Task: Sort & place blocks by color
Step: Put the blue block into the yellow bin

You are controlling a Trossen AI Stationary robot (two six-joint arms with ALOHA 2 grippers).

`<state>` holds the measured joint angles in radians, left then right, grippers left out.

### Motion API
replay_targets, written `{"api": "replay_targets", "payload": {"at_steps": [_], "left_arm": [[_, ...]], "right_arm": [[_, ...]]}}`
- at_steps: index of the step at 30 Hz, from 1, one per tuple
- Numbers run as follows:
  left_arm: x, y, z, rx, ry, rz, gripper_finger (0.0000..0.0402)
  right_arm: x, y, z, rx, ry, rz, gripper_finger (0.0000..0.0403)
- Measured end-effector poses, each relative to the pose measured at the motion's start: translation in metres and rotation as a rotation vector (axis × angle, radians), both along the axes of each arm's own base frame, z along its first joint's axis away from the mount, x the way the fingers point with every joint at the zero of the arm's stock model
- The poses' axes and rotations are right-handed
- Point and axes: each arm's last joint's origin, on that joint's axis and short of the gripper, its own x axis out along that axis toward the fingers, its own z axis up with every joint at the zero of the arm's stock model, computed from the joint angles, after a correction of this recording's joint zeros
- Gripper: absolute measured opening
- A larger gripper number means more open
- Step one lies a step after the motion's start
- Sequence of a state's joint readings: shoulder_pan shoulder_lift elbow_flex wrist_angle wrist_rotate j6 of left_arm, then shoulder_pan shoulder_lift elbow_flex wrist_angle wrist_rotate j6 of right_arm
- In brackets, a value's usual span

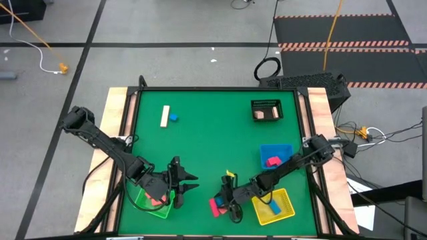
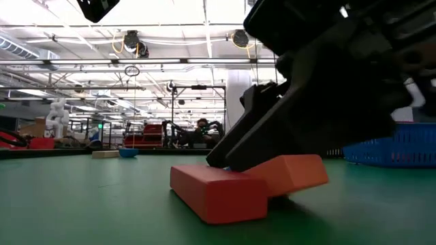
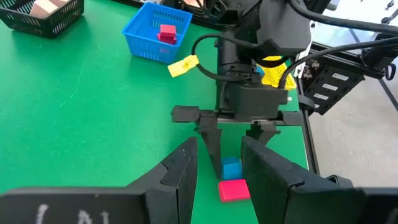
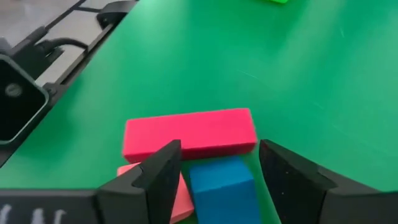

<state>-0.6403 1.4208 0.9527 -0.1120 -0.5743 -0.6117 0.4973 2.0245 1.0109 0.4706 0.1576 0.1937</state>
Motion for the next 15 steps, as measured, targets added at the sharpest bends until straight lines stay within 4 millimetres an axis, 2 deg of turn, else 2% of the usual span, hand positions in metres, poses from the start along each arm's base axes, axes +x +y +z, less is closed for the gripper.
{"api": "replay_targets", "payload": {"at_steps": [7, 15], "left_arm": [[0.000, 0.000, 0.000, -0.001, 0.002, 0.001, 0.0124], [0.000, 0.000, -0.001, 0.002, 0.006, 0.001, 0.0124]], "right_arm": [[0.004, -0.013, -0.003, 0.106, 0.067, -0.121, 0.0184], [0.007, -0.019, -0.003, 0.180, 0.100, -0.170, 0.0178]]}}
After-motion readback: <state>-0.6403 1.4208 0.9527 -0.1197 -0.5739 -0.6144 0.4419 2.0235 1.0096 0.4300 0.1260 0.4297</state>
